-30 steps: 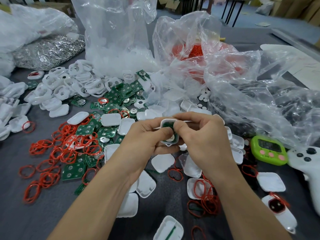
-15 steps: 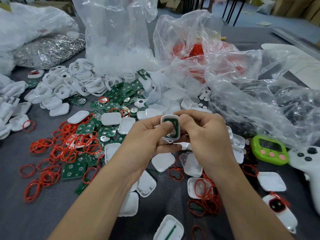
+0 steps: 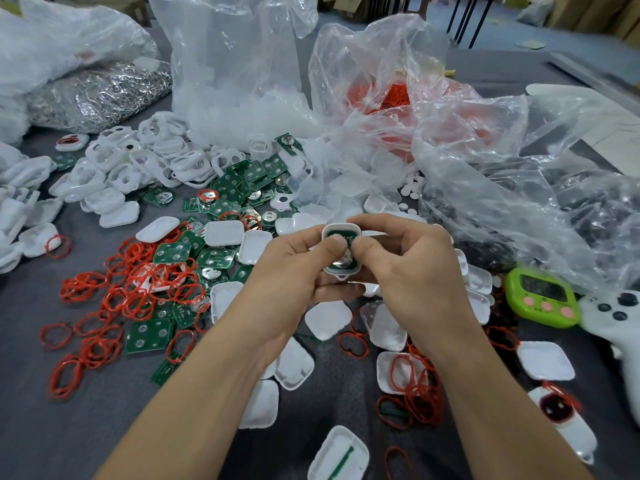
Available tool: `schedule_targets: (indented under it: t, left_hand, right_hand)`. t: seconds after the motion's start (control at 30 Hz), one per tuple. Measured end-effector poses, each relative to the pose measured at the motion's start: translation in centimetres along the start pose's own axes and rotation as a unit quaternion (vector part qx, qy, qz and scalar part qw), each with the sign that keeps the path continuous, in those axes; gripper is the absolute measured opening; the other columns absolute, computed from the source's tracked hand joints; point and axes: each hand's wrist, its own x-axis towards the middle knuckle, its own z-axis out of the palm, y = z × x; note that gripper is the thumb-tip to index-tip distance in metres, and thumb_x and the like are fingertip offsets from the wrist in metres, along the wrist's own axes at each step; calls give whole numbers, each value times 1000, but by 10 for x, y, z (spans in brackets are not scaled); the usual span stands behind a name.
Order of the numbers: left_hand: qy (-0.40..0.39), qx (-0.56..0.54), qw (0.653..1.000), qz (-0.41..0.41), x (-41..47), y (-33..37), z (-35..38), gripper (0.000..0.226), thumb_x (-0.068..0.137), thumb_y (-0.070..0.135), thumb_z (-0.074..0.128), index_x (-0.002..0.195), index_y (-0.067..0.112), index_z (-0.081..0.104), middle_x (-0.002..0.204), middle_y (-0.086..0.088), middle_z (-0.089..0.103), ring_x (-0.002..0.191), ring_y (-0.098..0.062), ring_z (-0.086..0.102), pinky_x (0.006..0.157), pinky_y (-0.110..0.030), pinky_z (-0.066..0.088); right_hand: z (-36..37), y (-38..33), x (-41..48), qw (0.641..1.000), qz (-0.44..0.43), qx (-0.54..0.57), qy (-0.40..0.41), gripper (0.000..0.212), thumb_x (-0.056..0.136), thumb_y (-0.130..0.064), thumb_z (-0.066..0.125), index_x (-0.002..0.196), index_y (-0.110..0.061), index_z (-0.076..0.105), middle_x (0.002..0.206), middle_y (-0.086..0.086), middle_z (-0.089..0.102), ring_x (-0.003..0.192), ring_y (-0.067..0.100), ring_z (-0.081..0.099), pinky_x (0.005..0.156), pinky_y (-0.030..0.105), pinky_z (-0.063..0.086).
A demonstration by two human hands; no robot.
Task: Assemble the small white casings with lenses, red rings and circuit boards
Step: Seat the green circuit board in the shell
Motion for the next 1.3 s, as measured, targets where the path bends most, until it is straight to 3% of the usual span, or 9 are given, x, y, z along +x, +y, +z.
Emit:
schedule_targets:
  t: [0.13,0.33,0.53,0.83,1.07,1.3]
  left_hand:
    - [-18,-13,1000,-14,-1,2,0,24,103,13,55,112,10,76,100,-16,77,84,-23,77,78,-37,65]
    - [-76,-53,995,-47,-2,8,-8,35,95,-7,52,120,5,73,119,-26,72,92,-28,76,84,-42,64]
    - [-116,-57,990,-48,-2,10,-11,30,86,7,68,115,6,75,110,-20,75,93,-27,77,78,-36,64]
    - [-90,-60,993,-54,-2,9,-9,29,82,10,66,107,10,80,93,-16,77,79,-23,77,71,-34,64]
    - [-86,-58,993,-64,-2,11,-10,27,82,12,66,104,11,81,98,-18,78,89,-29,78,70,-33,63]
    - [-75,-73,992,-66,-3,14,-9,28,80,14,65,101,5,80,90,-18,77,77,-25,78,66,-35,63]
  right_hand:
    - [1,1,0,1000,9,-5,25,20,84,-21,67,95,-32,80,76,-8,79,72,14,77,73,42,64]
    - [1,3,1,999,22,-19,45,22,80,-29,67,97,-33,80,76,-9,78,69,14,77,71,41,64]
    - [1,4,3,999,19,-13,41,18,81,-29,67,92,-36,80,75,-8,78,67,15,77,72,42,64]
    - [-1,4,4,999,11,-6,43,15,87,-23,69,92,-28,82,76,-6,79,68,17,77,72,44,65]
    - [-2,2,2,999,-3,1,35,15,89,-19,69,89,-26,82,74,-5,78,65,17,77,67,42,65]
    - [-1,3,2,1000,-6,16,17,13,90,-21,70,94,-24,82,77,-3,79,68,19,78,70,42,65]
